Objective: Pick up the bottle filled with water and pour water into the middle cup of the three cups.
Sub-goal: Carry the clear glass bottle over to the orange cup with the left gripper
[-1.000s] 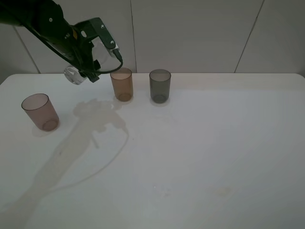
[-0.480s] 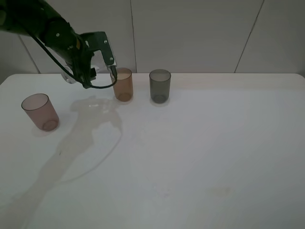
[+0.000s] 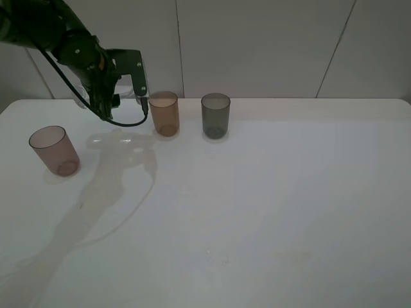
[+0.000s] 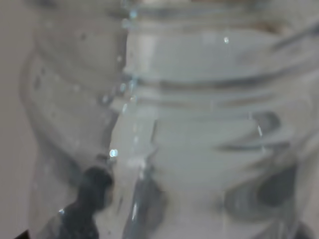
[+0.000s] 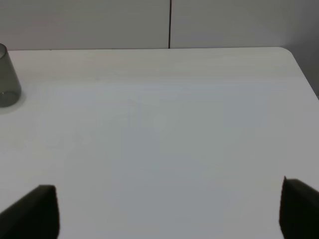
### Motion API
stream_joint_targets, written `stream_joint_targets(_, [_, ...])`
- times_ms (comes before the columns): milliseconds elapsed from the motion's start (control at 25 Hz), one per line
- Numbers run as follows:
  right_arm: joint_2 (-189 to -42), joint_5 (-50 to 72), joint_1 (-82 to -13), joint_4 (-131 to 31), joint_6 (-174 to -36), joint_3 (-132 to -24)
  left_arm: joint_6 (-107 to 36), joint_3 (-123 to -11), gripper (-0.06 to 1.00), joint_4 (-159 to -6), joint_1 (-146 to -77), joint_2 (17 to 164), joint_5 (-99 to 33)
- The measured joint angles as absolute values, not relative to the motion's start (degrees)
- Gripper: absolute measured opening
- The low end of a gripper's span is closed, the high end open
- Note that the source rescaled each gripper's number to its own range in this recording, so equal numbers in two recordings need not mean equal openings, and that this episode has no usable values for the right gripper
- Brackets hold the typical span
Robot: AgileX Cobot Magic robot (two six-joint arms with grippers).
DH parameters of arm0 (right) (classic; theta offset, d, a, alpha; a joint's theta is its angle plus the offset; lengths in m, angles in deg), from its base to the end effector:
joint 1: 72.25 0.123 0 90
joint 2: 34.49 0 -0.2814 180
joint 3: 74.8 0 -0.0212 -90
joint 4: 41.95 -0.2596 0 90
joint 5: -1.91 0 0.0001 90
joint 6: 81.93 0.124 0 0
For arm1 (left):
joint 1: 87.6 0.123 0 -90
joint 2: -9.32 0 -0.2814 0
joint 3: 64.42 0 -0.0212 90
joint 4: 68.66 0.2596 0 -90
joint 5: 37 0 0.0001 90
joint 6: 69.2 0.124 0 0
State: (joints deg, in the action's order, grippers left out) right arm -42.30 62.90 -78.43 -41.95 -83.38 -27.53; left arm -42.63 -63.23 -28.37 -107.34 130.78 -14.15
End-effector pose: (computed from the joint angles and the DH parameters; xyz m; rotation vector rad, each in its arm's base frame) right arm 0.0331 -0.0036 0.2726 0.0836 2.0251 -0.0842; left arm 0.4371 -0.1237 0.1482 1.6072 1.9477 0.6432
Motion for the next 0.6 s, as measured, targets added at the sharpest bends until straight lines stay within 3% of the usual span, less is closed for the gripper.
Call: stream_joint_targets(600, [-42.30,62.90,-78.43,-41.95,-83.38,-27.53,-42.63,-63.25,0.02,-21.90,-107.34,130.78,-13.30])
